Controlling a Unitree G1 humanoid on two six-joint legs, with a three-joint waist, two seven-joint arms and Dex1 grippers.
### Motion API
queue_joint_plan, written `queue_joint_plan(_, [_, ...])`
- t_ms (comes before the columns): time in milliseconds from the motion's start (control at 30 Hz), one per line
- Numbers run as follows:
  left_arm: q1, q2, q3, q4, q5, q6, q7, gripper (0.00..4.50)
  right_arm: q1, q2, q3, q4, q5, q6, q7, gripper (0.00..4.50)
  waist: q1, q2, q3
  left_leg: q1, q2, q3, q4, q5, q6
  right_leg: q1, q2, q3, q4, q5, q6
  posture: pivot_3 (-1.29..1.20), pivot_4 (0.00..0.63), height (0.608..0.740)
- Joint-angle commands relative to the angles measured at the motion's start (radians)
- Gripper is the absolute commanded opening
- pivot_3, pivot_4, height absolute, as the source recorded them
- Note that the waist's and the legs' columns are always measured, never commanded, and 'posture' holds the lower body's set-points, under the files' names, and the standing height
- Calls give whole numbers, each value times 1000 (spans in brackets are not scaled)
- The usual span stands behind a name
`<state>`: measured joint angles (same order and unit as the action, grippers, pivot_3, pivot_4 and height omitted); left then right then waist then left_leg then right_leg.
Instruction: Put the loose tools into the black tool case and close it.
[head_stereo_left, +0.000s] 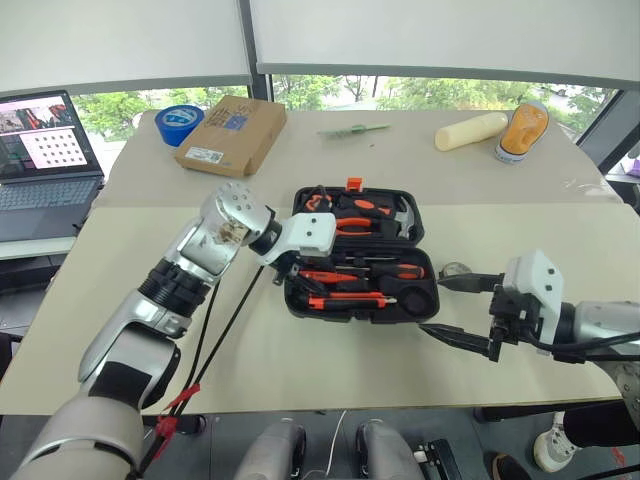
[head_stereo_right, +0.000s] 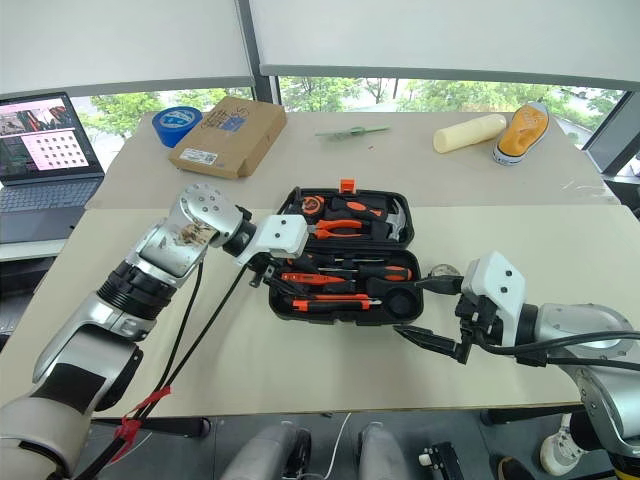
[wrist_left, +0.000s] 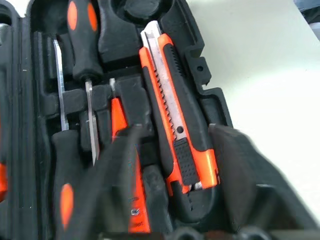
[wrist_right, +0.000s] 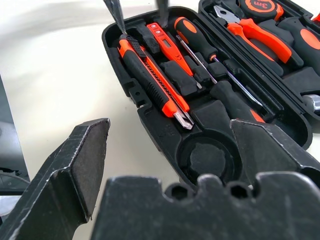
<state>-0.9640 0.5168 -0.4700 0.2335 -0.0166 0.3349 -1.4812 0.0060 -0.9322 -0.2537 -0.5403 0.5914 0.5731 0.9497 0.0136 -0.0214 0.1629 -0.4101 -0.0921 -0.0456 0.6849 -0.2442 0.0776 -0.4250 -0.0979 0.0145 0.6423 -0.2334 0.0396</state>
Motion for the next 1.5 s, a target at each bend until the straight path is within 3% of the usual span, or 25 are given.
queue_joint_plan(33, [6, 1, 9, -24, -3, -22, 2, 735, -18, -5, -17, -12, -3, -19, -2, 4500, 0, 0, 0, 0, 0, 0, 0, 0, 0, 0, 0, 0, 0, 0, 0, 0, 150, 738])
queue_joint_plan(100, [16, 2, 6, -29, -5, -32, -3, 67, -22, -6, -15, -9, -4, -18, -1, 4500, 0, 0, 0, 0, 0, 0, 0, 0, 0, 0, 0, 0, 0, 0, 0, 0, 150, 738])
queue_joint_plan(800, [69, 24, -70, -13, 122, -166, 6, 67, -66, 25, 38, 33, -39, -31, -9, 4500, -1, 0, 0, 1, 0, 0, 0, 0, 0, 0, 0, 0, 1, 0, 0, 0, 150, 738])
queue_joint_plan(1233, [91, 32, -130, 61, 231, -358, 38, 67, -43, 15, 19, 19, -37, -10, -12, 4500, -1, 1, -1, 4, 0, 0, 0, 0, 0, 3, 0, 1, 1, 0, 0, 0, 150, 738])
queue_joint_plan(1500, [105, 18, -104, 42, 208, -311, 52, 67, -31, 18, 26, 23, -50, -20, -14, 4500, 0, 2, -4, 7, 0, 0, 0, 0, 0, 6, 0, 1, 2, 0, 0, 0, 150, 738])
